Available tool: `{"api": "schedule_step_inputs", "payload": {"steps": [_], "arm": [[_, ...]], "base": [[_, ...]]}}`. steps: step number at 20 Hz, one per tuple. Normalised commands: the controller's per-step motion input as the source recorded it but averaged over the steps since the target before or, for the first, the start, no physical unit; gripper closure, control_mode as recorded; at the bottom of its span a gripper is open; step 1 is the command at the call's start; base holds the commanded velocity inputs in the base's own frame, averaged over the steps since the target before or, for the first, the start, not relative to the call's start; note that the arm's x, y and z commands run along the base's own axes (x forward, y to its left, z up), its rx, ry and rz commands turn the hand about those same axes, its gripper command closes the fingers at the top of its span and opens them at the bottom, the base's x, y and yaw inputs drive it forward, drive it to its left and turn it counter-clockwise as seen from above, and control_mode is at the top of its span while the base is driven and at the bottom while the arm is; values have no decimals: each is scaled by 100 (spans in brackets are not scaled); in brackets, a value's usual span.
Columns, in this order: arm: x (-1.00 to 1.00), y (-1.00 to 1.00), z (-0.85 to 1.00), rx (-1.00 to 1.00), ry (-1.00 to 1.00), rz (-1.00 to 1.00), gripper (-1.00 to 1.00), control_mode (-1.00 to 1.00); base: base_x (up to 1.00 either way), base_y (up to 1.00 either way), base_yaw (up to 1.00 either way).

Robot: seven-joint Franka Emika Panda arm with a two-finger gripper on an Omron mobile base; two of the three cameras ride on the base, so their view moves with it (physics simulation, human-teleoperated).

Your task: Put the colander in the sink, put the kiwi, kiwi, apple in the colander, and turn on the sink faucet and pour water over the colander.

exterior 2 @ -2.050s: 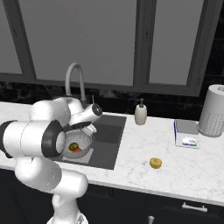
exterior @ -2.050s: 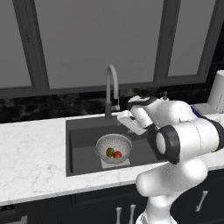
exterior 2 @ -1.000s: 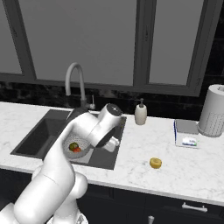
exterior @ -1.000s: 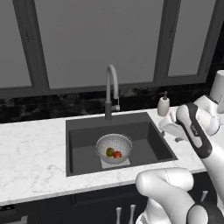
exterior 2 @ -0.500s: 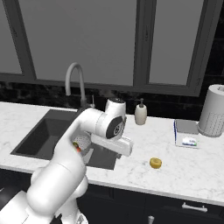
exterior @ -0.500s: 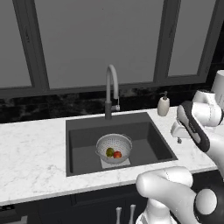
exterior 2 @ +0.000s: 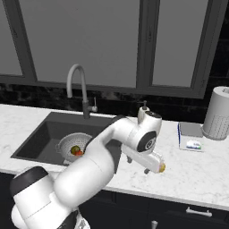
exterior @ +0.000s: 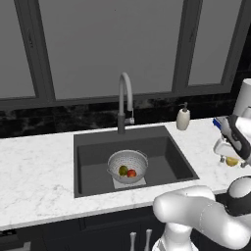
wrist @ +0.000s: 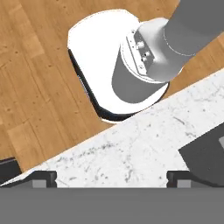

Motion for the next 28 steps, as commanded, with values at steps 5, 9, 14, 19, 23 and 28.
{"api": "schedule_step_inputs", "payload": {"steps": [5,9,14,19,23,28], "arm": [[11,-54,-32,0,5,-8,-100,-100],[39,-30,-17,0,8,0,-100,-100],[47,-25,-17,0,7,0,-100,-100],[34,-21,-28,0,2,0,-100,-100],[23,-22,-37,0,0,-1,-100,-100],[27,-7,-34,-1,0,-1,-100,-100]], "base": [[0,0,0],[0,0,0],[0,0,0],[0,0,0],[0,0,0],[0,0,0]]}}
